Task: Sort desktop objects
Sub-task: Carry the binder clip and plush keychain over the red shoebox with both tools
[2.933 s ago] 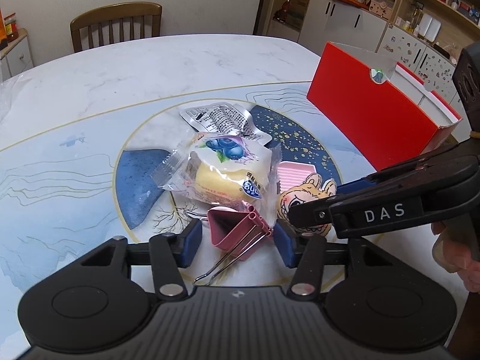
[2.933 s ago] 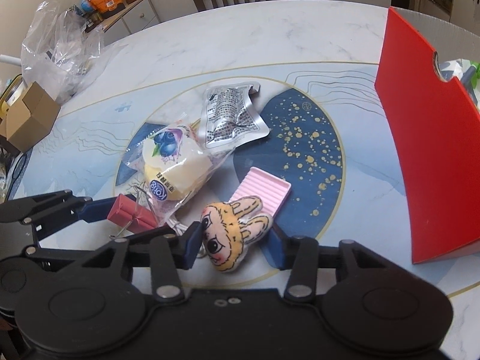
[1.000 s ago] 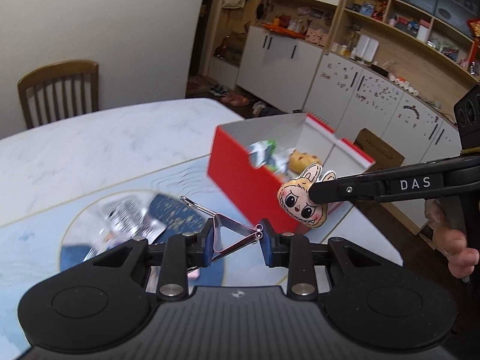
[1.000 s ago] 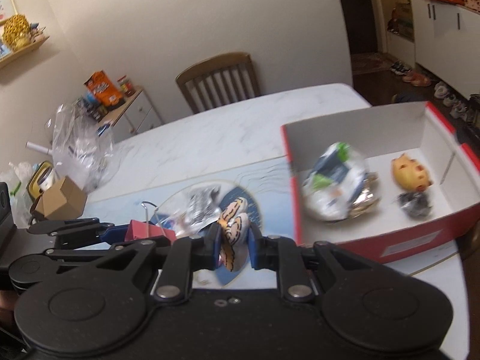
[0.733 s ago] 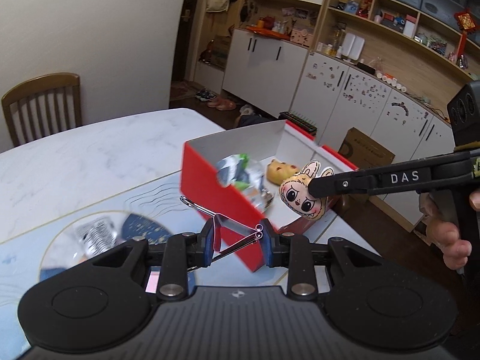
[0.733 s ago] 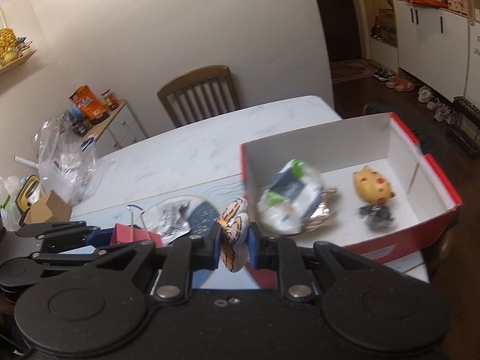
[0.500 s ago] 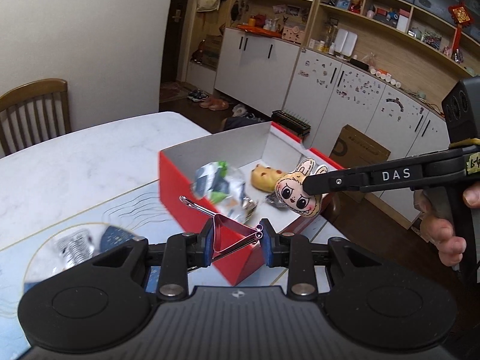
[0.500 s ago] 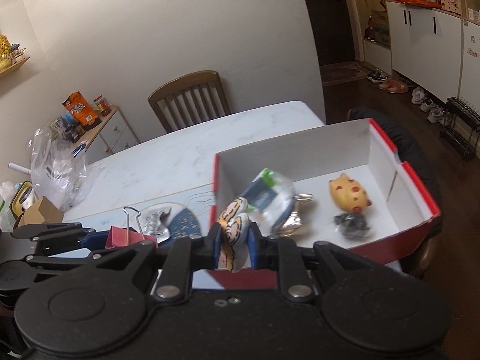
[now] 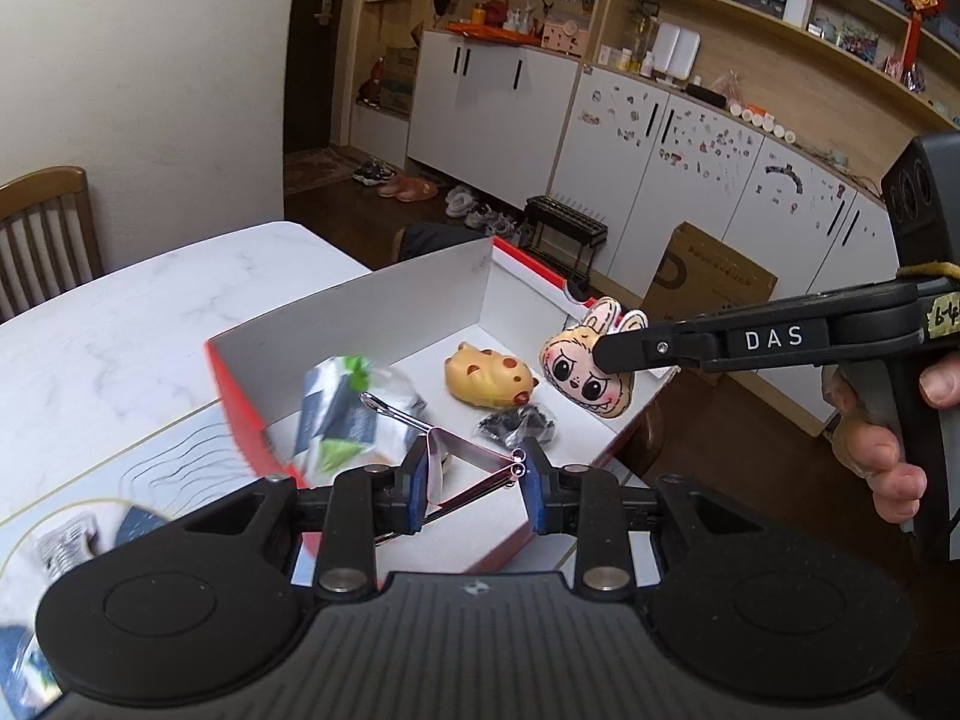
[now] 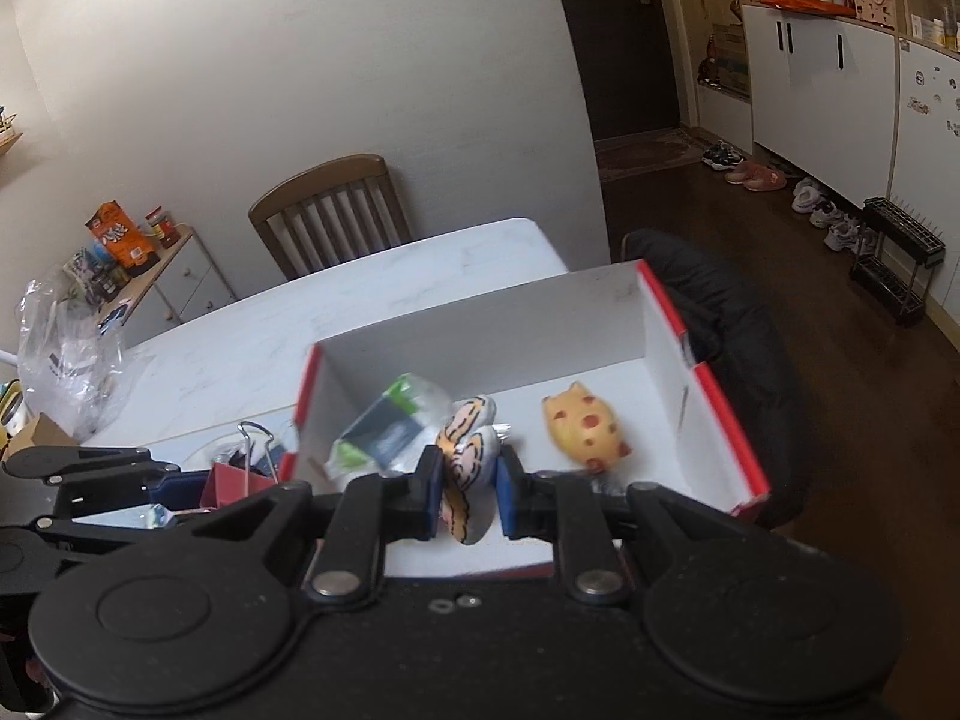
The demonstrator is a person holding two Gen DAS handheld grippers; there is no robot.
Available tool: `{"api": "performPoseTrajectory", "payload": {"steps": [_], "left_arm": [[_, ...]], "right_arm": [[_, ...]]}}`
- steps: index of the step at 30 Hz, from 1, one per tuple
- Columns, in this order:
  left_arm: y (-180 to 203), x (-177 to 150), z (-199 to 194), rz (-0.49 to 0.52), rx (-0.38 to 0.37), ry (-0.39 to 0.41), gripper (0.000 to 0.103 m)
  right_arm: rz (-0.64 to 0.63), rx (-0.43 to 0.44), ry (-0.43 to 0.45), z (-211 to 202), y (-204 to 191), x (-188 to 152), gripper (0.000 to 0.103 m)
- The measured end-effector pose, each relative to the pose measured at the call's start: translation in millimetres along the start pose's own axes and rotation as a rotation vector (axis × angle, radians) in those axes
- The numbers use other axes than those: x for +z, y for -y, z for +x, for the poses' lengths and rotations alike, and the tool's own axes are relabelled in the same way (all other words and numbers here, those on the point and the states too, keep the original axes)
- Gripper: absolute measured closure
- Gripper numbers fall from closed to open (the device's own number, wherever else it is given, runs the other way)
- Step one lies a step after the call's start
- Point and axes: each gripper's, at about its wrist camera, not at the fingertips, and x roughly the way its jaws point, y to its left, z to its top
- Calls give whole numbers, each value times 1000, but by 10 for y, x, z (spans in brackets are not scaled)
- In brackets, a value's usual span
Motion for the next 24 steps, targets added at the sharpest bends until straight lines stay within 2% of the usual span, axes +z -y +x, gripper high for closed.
{"api": "performPoseTrajectory", "payload": {"steps": [14,24], "left_arm": [[147,358,853,49,-7,-98,74],[55,503,1356,58,29,-188,74]], "right_arm": [[-44,-44,-77,590,343,319,86],[-122,-144,-108,1140,423,503,85]]}}
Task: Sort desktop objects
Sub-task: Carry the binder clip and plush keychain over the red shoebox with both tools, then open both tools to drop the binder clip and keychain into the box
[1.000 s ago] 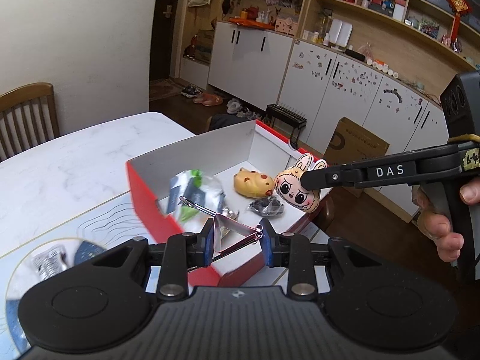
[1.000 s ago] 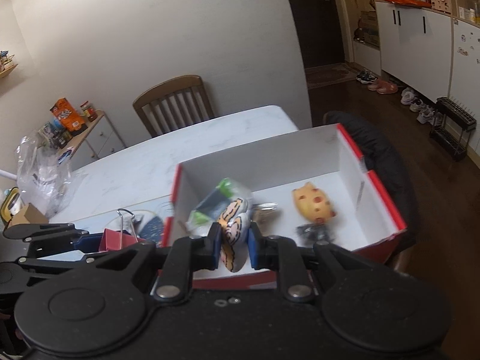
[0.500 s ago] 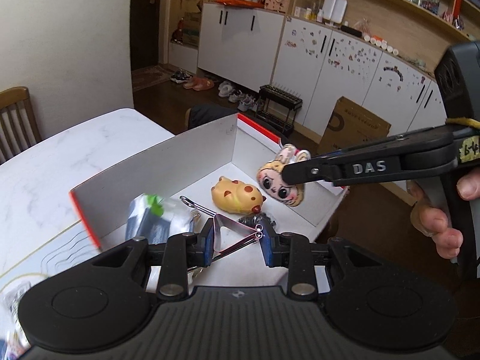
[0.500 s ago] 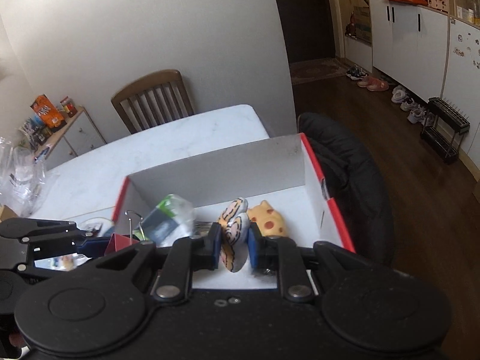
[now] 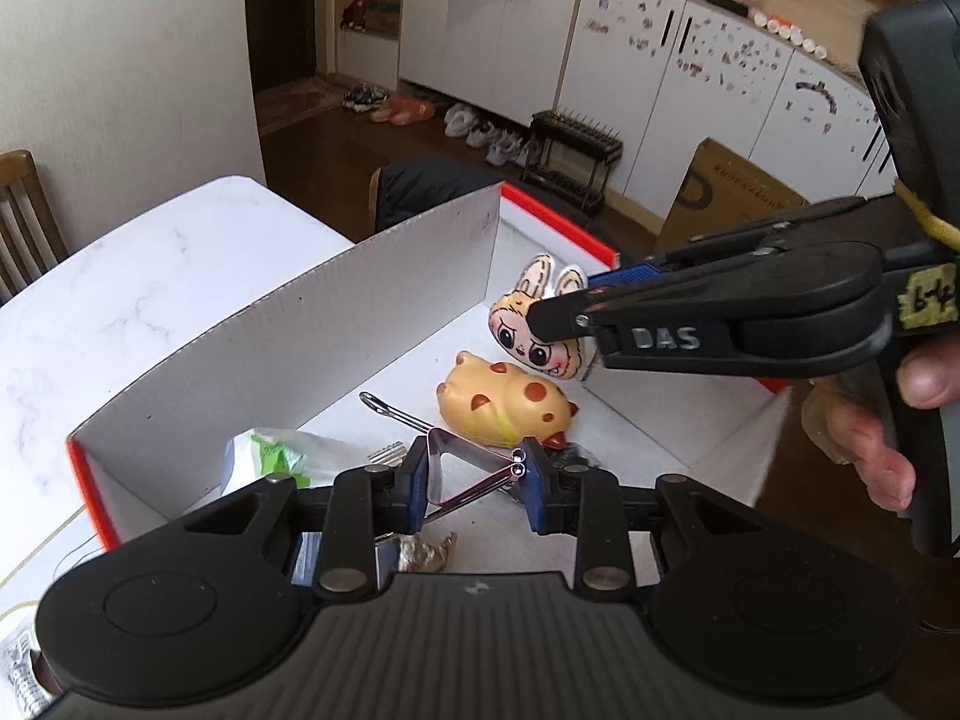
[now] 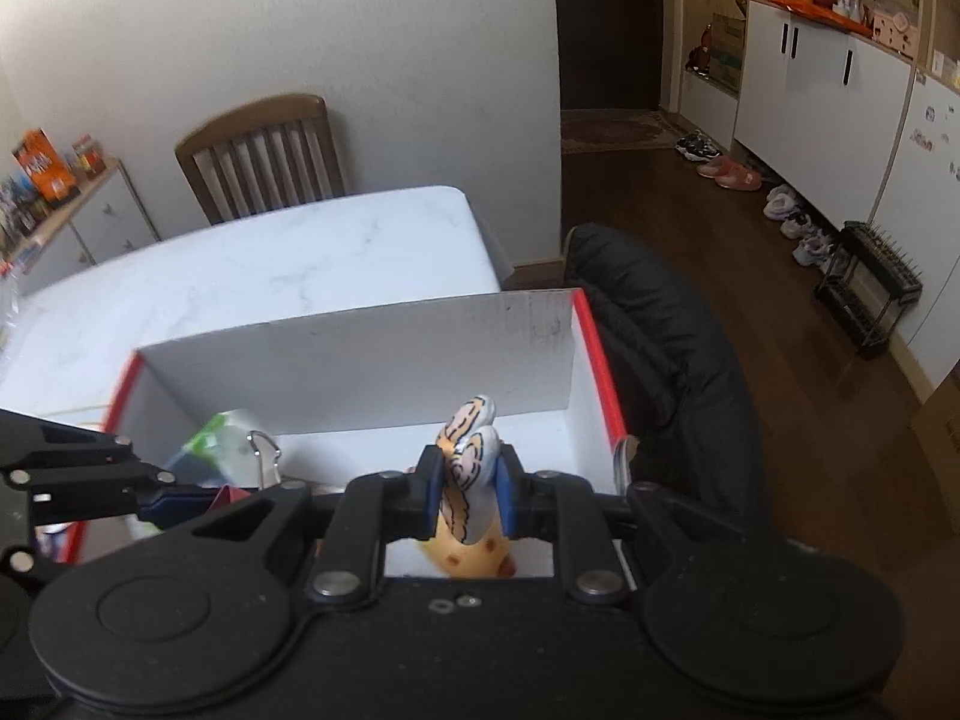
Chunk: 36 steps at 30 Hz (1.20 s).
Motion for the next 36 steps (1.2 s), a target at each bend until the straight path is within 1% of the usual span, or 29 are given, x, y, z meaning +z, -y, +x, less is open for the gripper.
{"api": "performPoseTrajectory", "payload": {"steps": [5,8,12,19,23,27,31,32,33,34,36], "left_arm": [[-8,17,174,17,5,-32,74],[4,29,285,28,10,-54,74],[-5,45,414,33,15,-84,74],[-5,71,579,48,13,-130,74],[-27,67,644,40,4,-164,73],[-25,53,660,48,7,-168,73],[-42,48,651,39,0,-170,72],[-47,45,643,34,0,-170,70],[-51,45,642,25,-4,-169,64],[-44,50,628,18,-13,-161,61],[-29,45,596,8,-21,-151,43]], "right_arm": [[-57,-73,-22,259,-7,36,85],[-65,-82,-43,362,7,47,85],[-120,-108,-65,462,-39,43,85],[-160,-104,-106,625,-116,-33,85],[-182,-102,-110,648,-138,-46,85],[-189,-90,-108,646,-117,-50,85],[-196,-81,-107,642,-118,-54,81],[-192,-77,-106,636,-113,-48,80],[-189,-75,-106,635,-104,-37,79],[-187,-73,-107,633,-102,-31,78],[-181,-67,-108,617,-90,-25,76]]}}
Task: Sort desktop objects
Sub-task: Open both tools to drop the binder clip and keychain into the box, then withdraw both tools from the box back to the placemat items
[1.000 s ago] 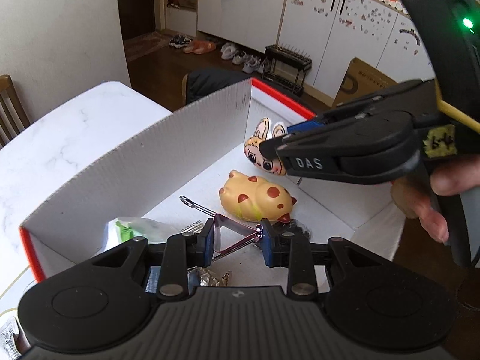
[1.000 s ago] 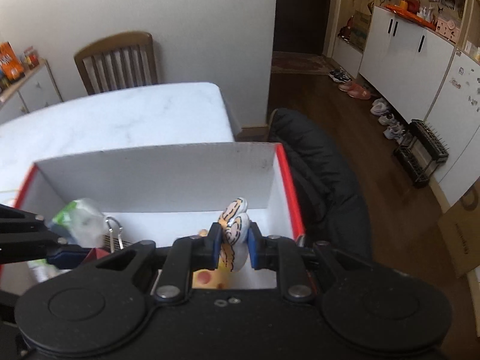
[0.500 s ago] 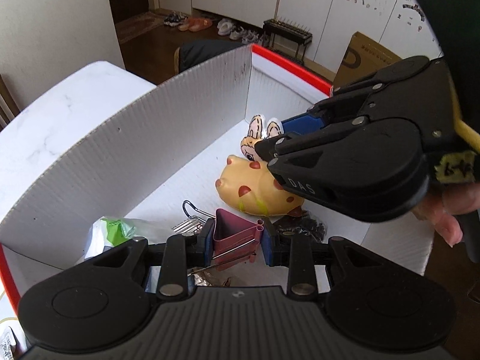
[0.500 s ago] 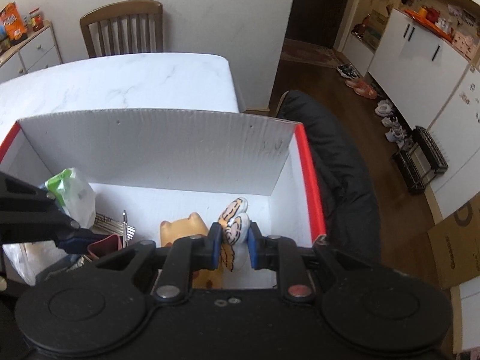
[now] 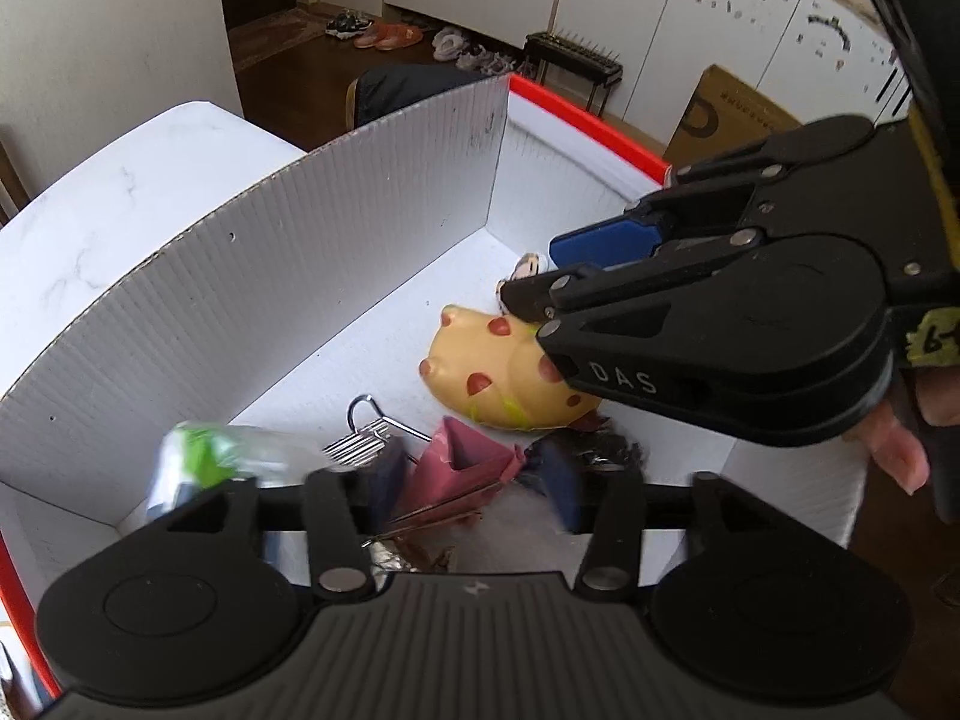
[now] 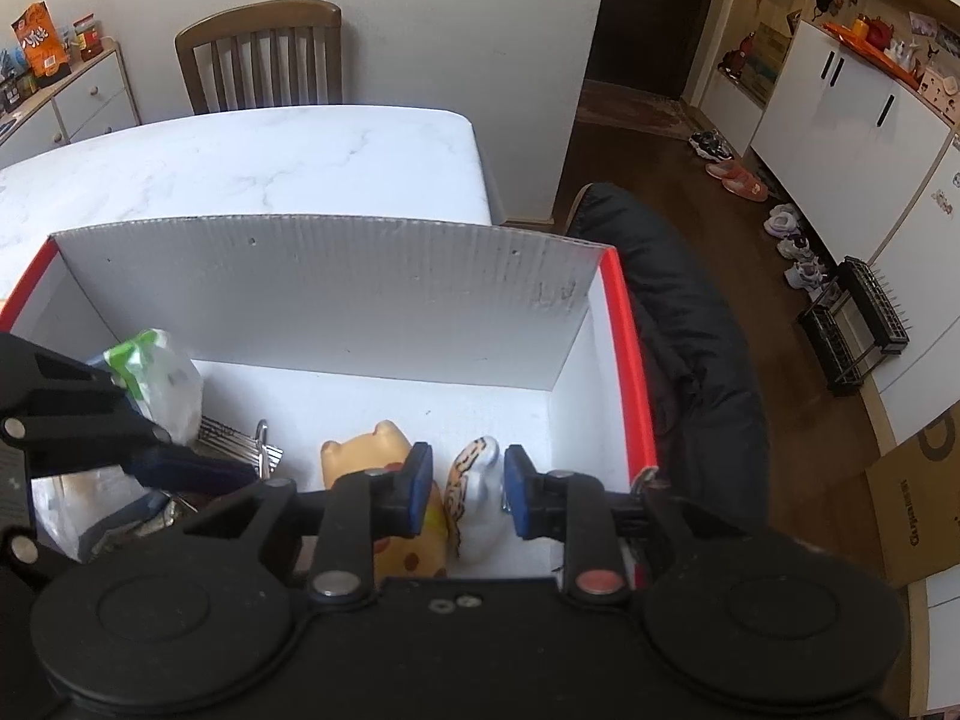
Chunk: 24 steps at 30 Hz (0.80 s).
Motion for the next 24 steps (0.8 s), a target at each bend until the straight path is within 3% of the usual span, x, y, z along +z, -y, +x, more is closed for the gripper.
{"api": "performPoseTrajectory", "payload": {"steps": [9,16,18,20,24], "left_arm": [[-7,-108,-199,-24,15,57,40],[-29,-195,-467,-56,18,124,40],[-41,-198,-531,-65,19,143,40],[-37,-230,-618,-77,16,163,40],[9,-291,-752,-80,22,195,40]], "right_arm": [[-12,30,10,-159,73,-43,67],[-8,79,32,-388,148,-112,66],[-5,96,46,-476,157,-147,59],[-6,109,67,-569,170,-174,45],[-11,129,96,-737,160,-221,38]]}}
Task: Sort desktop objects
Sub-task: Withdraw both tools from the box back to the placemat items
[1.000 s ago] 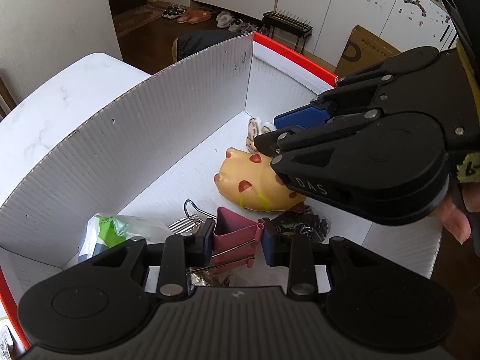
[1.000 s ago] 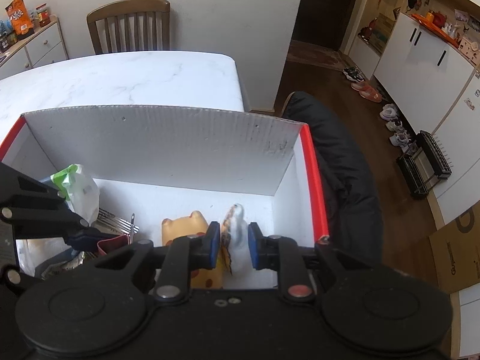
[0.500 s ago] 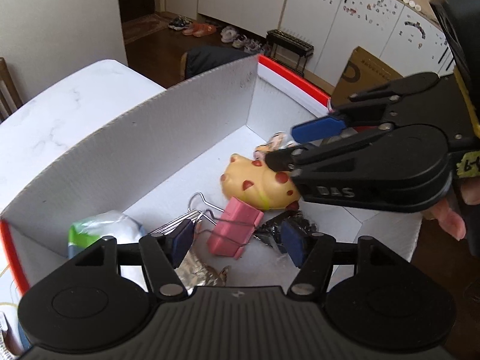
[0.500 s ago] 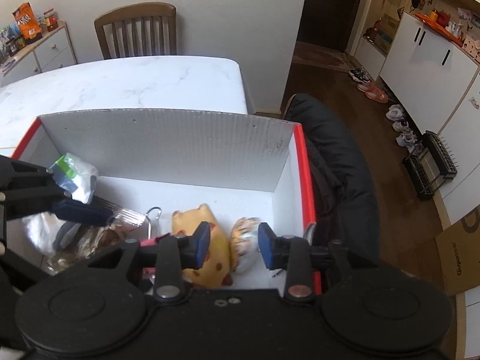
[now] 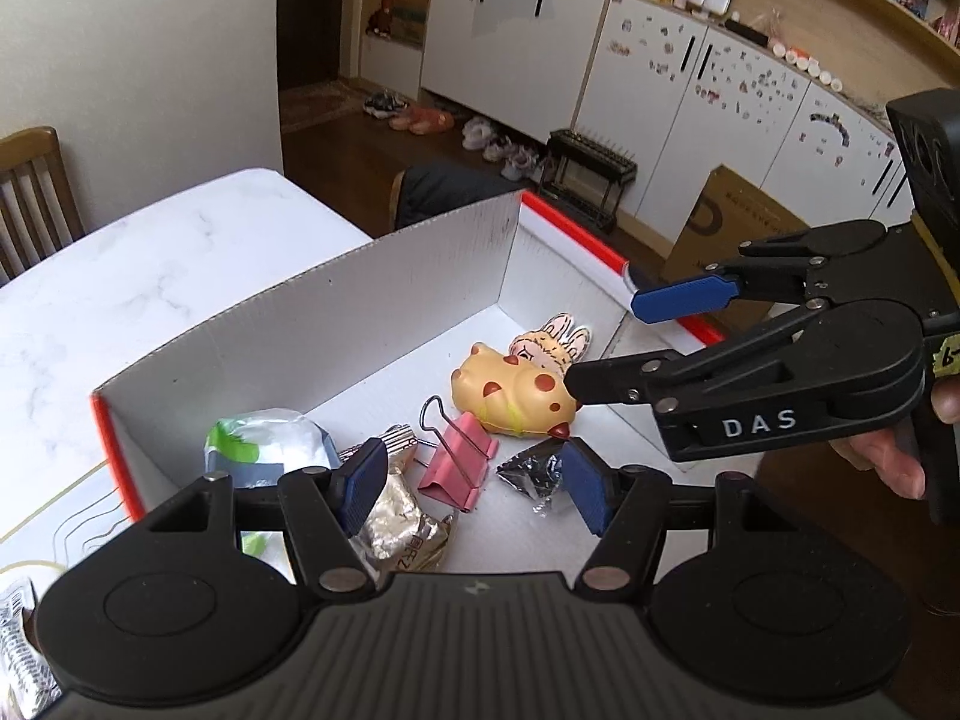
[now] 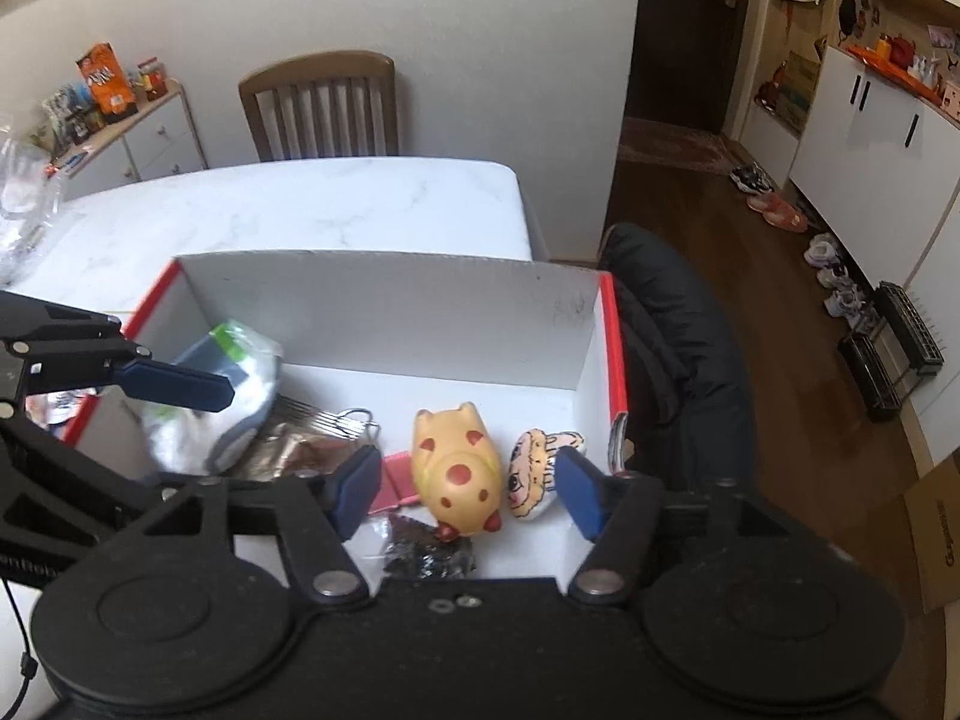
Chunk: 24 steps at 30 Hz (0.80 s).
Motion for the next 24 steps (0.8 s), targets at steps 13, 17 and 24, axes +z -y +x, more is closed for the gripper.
{"api": "performPoseTrajectory", "payload": {"steps": [13,17,24], "left_arm": [[67,-282,-565,-11,3,89,40],[32,-416,-787,-5,20,132,33],[-140,-646,-1198,-21,51,193,26]], "right_arm": [[21,60,68,-415,-216,-127,23],[23,72,81,-495,-322,-172,23],[19,103,121,-610,-644,-236,13]]}}
